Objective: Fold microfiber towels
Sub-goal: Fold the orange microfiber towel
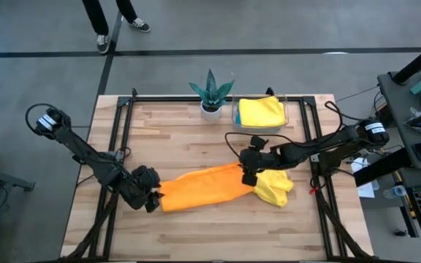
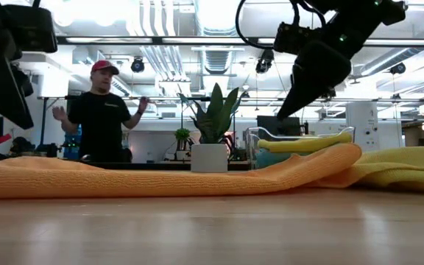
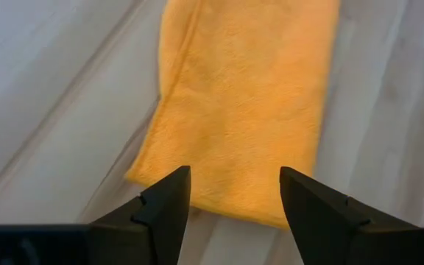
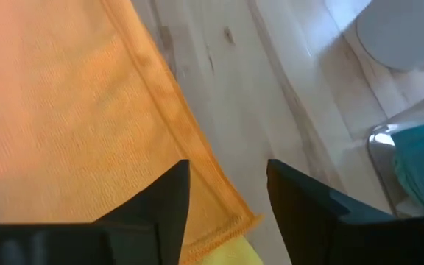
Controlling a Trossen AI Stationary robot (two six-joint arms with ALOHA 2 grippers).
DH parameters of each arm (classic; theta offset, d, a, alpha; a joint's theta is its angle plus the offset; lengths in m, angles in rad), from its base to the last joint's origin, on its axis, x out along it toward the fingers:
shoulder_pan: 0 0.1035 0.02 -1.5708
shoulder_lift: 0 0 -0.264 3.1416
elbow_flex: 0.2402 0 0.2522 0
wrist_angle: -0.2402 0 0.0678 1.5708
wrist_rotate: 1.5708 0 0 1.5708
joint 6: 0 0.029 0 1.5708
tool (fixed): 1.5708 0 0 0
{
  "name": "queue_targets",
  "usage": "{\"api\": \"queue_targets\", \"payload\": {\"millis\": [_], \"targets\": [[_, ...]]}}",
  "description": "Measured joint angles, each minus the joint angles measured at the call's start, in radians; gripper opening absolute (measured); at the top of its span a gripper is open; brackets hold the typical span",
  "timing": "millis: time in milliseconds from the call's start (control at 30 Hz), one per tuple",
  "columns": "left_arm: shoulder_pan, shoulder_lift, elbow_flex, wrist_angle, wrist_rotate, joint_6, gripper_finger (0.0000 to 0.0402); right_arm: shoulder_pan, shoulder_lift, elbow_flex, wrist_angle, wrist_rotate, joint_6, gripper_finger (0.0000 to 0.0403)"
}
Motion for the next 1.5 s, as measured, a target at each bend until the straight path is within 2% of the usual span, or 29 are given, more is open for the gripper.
{"api": "queue_targets", "payload": {"millis": [167, 400, 567, 700, 833, 1000, 1167, 1300, 1500], "targets": [[0.000, 0.000, 0.000, 0.066, -0.017, 0.005, 0.0194, 0.001, 0.000, -0.005, 0.071, -0.024, -0.012, 0.0172], [0.005, 0.091, -0.007, 0.310, -0.066, 0.085, 0.0181, 0.001, -0.001, -0.007, 0.132, -0.026, -0.066, 0.0146], [0.007, 0.242, -0.006, 0.431, -0.043, 0.110, 0.0143, 0.001, -0.002, -0.008, 0.175, -0.020, -0.103, 0.0119], [0.007, 0.358, 0.018, 0.443, -0.008, 0.106, 0.0105, 0.001, -0.002, -0.008, 0.209, -0.018, -0.132, 0.0095], [0.010, 0.431, 0.052, 0.447, 0.004, 0.106, 0.0070, 0.000, -0.002, -0.008, 0.220, -0.017, -0.145, 0.0071], [0.013, 0.489, 0.075, 0.449, 0.087, 0.105, 0.0038, 0.000, -0.002, -0.008, 0.227, -0.017, -0.154, 0.0051], [0.013, 0.522, 0.085, 0.556, 0.174, 0.110, 0.0019, 0.000, -0.002, -0.009, 0.239, -0.017, -0.166, 0.0043], [0.013, 0.518, 0.083, 0.716, 0.256, 0.193, 0.0015, 0.000, -0.002, -0.009, 0.238, -0.018, -0.169, 0.0043], [0.013, 0.429, 0.075, 0.718, 0.270, 0.212, 0.0015, 0.002, -0.002, -0.009, 0.240, -0.033, -0.164, 0.0043]]}}
